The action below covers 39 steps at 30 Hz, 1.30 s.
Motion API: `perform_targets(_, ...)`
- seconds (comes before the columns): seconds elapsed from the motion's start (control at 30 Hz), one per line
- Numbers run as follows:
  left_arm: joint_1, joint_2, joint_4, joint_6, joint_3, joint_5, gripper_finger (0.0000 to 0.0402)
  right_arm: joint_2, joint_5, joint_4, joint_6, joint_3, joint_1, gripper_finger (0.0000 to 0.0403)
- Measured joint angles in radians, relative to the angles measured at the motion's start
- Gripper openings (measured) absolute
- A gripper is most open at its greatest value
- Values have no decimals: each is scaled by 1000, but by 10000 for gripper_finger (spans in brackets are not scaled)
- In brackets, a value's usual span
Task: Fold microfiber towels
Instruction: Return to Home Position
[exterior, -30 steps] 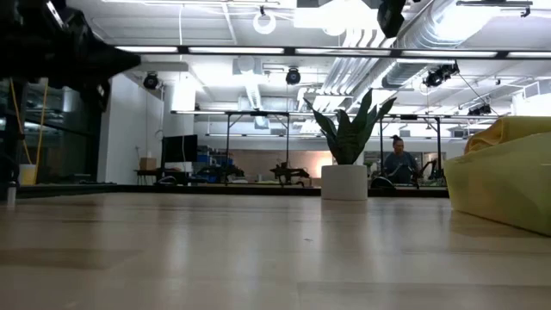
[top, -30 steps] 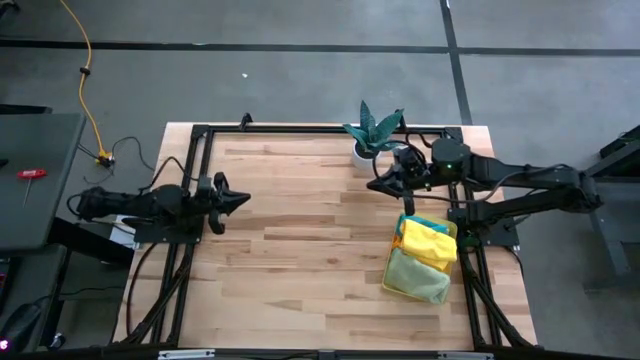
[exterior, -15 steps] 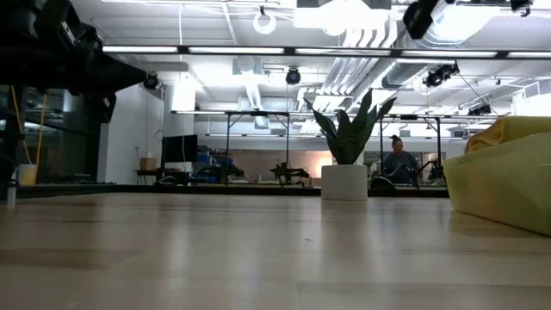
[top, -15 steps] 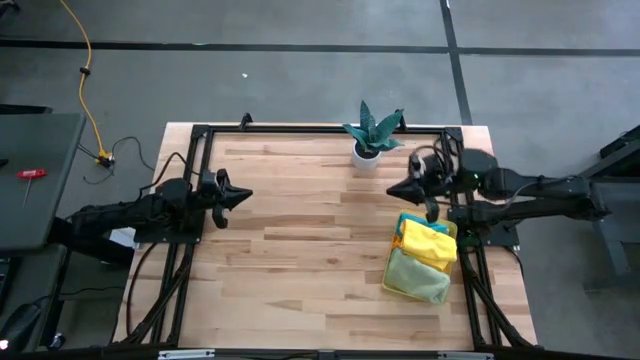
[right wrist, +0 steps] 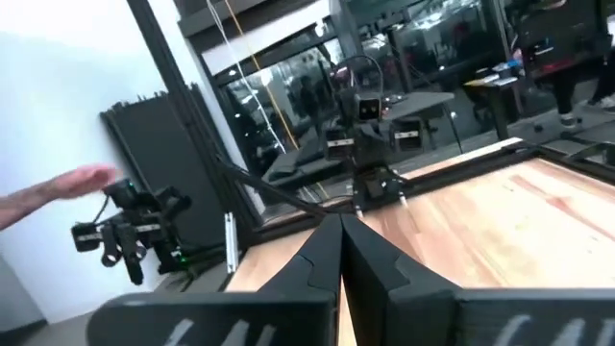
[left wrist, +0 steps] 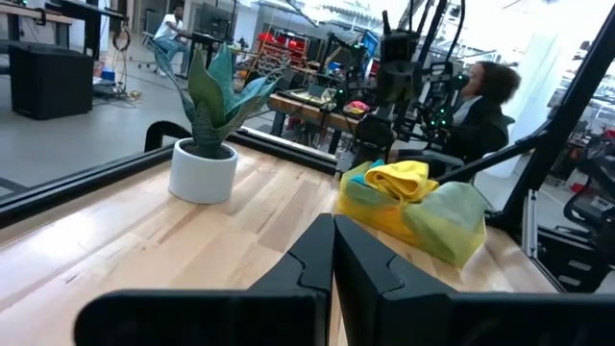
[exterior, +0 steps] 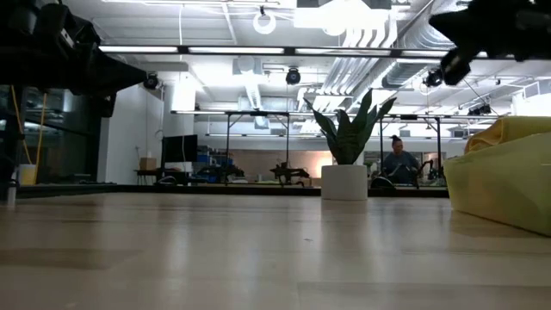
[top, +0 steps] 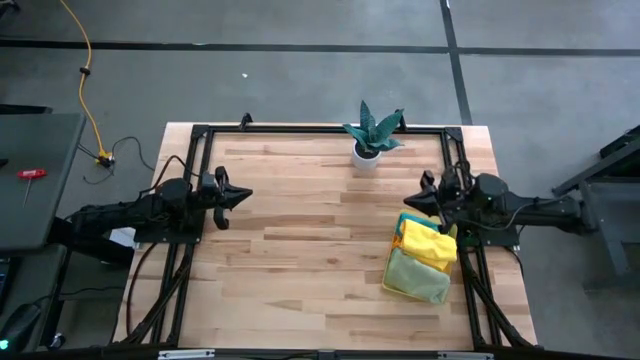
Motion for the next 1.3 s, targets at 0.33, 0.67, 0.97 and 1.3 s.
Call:
perform_targets(0.33,0,0,1,0,1,-3,1,-246,118,-106,-57,-162,2,0)
perform_targets(0.67,-2,-9,2,0,2,-2,3,-205,241,-224,-173,-158,2,0)
perform_targets(0.97,-19,-9,2,0,2,-2,3,-189,236,-226,-85,-158,2,0)
perform_targets(1.3,-96,-9,2,0,2,-1,3,-261,233,-183,-62,-159,6,0)
